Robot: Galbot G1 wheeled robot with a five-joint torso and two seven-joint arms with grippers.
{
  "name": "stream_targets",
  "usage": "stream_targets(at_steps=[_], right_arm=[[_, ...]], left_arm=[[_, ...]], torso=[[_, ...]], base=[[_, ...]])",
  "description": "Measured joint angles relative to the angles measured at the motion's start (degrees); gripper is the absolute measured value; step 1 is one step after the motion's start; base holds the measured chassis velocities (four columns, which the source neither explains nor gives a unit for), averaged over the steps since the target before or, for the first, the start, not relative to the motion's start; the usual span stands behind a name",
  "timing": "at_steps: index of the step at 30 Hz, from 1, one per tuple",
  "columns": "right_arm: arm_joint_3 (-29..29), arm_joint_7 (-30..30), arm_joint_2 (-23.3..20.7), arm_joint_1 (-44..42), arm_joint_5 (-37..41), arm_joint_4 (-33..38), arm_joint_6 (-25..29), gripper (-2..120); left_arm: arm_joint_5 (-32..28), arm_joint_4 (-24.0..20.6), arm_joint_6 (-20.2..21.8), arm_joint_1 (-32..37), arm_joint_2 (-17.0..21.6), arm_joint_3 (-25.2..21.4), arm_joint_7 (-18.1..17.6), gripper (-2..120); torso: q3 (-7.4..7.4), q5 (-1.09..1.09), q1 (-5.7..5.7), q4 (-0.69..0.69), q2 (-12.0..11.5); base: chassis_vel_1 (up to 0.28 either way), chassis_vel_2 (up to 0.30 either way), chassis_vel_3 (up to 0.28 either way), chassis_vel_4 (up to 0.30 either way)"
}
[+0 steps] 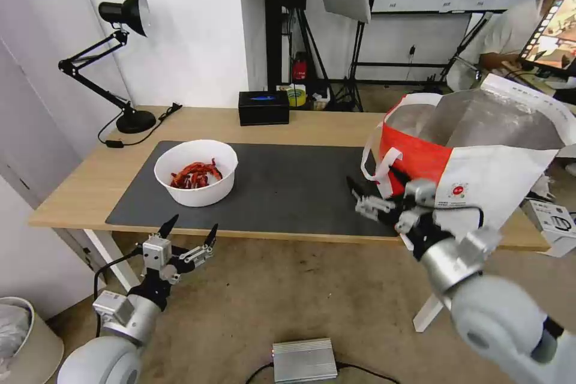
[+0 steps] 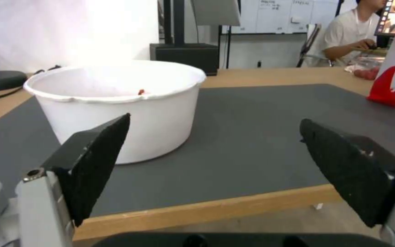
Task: Pick up the trash from the table and place it into the takeout bag.
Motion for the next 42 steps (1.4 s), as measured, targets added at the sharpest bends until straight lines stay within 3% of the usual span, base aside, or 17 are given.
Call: stream_targets(at_steps=[11,42], right_arm=[[-1.54,3.54,1.72,-7.22,-5.78,-0.47,0.25,100],[-3.31,6.77,4.46,-10.87,-6.06,-0.78,-1.68,100]], left_arm=[[-0.05,0.41,-1.03,0.32,0.05,-0.15,0.08,100],[-0.14,1.15,-1.08,-0.13,0.13,0.2,0.21,100]], torso=[[0.01,0.0,0.0,0.0,0.0],[0.01,0.01,0.01,0.0,0.0]], base=[[0.0,0.0,0.0,0.0],[0.0,0.0,0.0,0.0]])
